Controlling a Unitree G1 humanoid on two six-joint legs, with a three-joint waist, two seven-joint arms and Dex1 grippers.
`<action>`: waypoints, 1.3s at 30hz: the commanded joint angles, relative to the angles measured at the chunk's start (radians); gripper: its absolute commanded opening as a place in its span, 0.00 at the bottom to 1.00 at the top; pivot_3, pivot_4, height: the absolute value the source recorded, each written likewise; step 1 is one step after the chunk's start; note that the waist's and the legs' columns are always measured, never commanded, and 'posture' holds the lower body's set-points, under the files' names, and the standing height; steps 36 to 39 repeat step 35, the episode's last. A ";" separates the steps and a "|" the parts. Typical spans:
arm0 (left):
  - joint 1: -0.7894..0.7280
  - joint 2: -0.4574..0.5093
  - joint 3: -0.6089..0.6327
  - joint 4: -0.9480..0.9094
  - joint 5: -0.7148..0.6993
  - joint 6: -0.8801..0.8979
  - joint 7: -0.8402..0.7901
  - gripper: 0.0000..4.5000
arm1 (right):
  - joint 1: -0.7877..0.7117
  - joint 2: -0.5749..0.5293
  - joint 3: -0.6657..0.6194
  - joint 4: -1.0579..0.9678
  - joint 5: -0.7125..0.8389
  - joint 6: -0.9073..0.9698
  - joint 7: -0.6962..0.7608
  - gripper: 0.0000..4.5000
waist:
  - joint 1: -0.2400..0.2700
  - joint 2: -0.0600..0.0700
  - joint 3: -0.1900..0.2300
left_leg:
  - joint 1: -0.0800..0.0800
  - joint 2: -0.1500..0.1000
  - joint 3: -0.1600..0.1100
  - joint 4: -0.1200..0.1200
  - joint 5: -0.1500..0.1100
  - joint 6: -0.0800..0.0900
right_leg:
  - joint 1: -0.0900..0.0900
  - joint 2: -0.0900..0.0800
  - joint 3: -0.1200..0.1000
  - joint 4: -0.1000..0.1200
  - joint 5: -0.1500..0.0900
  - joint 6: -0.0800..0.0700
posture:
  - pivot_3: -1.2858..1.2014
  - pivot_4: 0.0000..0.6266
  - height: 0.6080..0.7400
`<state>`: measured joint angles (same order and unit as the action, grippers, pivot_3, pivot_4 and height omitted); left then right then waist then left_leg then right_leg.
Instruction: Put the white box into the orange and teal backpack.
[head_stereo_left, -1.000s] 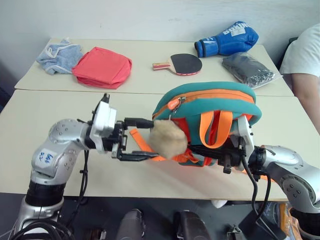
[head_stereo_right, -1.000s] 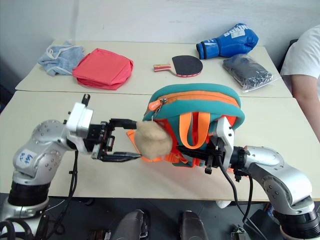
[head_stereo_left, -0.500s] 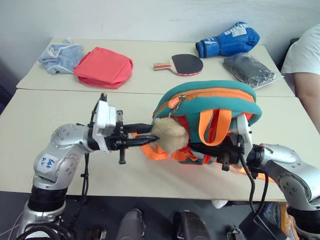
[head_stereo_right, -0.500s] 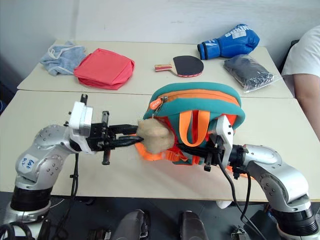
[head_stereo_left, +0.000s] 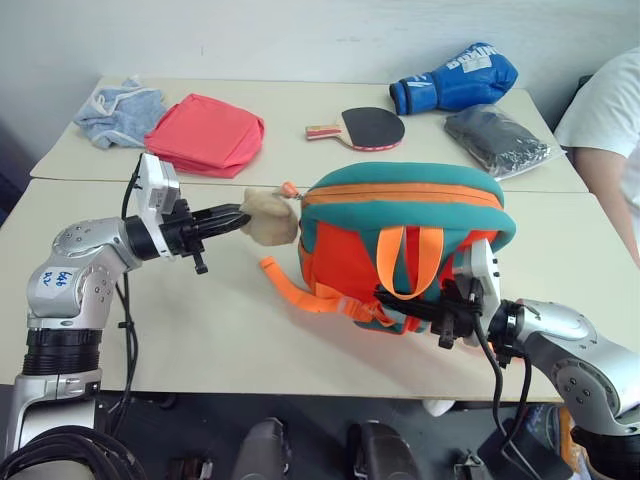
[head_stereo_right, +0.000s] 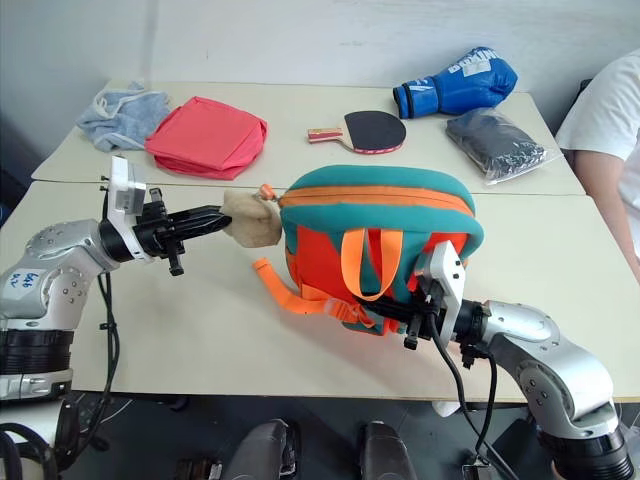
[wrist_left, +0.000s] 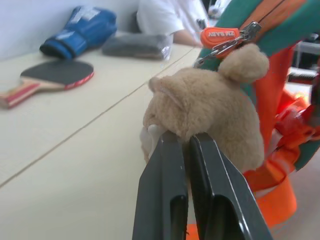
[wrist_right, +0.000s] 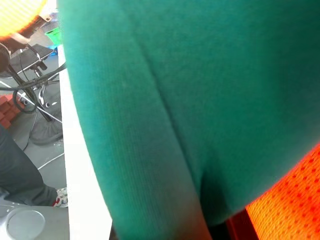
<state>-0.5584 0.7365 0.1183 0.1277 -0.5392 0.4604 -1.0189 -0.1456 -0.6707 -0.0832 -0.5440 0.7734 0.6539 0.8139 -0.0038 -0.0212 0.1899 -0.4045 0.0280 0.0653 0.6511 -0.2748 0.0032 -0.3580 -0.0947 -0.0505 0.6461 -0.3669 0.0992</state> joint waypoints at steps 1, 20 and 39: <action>0.028 -0.021 -0.053 0.071 0.086 0.009 0.047 0.02 | 0.010 0.007 -0.022 -0.026 0.009 -0.013 -0.015 0.00 | 0.001 0.000 0.000 | 0.000 0.000 0.000 0.000 0.000 0.000 | 0.000 0.000 0.000 0.000 0.000 0.000 | 0.52 0.24 1.00; 0.296 0.135 0.007 -0.019 0.120 -0.158 -0.179 0.83 | 0.345 -0.130 -0.345 -0.004 -0.057 -0.126 0.093 0.91 | 0.006 0.000 0.000 | -0.001 -0.001 0.000 -0.003 -0.001 0.001 | 0.000 -0.002 0.000 -0.002 0.000 0.000 | 0.52 0.24 1.00; 0.583 0.151 0.183 -0.141 0.137 -0.291 -0.118 0.99 | 0.366 -0.186 -0.490 0.558 -0.328 -0.762 0.437 1.00 | -0.008 0.000 0.000 | 0.003 0.001 0.001 -0.004 -0.004 0.005 | 0.001 -0.002 0.001 -0.006 0.000 0.000 | 0.52 0.24 1.00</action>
